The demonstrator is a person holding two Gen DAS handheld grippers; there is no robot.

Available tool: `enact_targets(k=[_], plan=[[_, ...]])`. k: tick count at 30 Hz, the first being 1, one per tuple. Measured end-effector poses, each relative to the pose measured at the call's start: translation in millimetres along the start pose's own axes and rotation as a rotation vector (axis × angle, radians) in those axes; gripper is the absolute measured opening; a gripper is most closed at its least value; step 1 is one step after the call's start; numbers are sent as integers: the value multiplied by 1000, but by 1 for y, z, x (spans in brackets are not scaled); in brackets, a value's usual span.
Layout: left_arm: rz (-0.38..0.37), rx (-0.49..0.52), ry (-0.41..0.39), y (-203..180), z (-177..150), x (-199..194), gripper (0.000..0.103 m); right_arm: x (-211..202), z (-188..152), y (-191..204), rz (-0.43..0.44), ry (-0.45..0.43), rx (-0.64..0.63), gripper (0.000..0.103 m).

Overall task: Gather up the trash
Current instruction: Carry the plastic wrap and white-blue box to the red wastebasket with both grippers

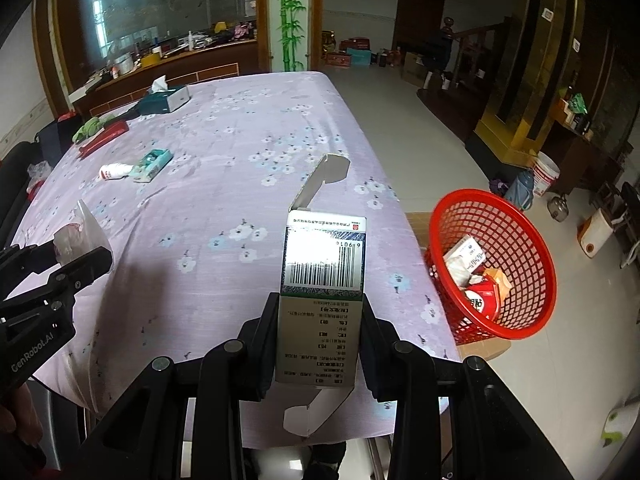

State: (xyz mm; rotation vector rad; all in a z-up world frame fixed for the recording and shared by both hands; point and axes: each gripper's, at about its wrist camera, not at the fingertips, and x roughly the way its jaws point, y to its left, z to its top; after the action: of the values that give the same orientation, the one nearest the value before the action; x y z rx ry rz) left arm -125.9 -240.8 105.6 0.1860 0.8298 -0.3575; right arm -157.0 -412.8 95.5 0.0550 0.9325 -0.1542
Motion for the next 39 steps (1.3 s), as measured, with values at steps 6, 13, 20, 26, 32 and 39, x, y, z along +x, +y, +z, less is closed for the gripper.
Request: enact_targets(k=[6, 13, 20, 26, 32, 39], plan=[[-30, 36, 0, -19, 7, 6, 44, -1, -2, -21, -23, 4, 41, 38], [-76, 86, -4, -47, 17, 14, 44, -4, -7, -50, -59, 9, 97, 38], [-132, 139, -7, -79, 28, 21, 44, -8, -10, -79, -91, 10, 150, 38], [-210, 198, -10, -110, 44, 26, 44, -10, -11, -113, -104, 16, 235, 38], [-404, 225, 13, -147, 80, 34, 44, -17, -8, -180, -117, -6, 393, 38], [-563, 226, 67, -203, 119, 58, 44, -15, 4, -238, -91, -16, 481, 38]])
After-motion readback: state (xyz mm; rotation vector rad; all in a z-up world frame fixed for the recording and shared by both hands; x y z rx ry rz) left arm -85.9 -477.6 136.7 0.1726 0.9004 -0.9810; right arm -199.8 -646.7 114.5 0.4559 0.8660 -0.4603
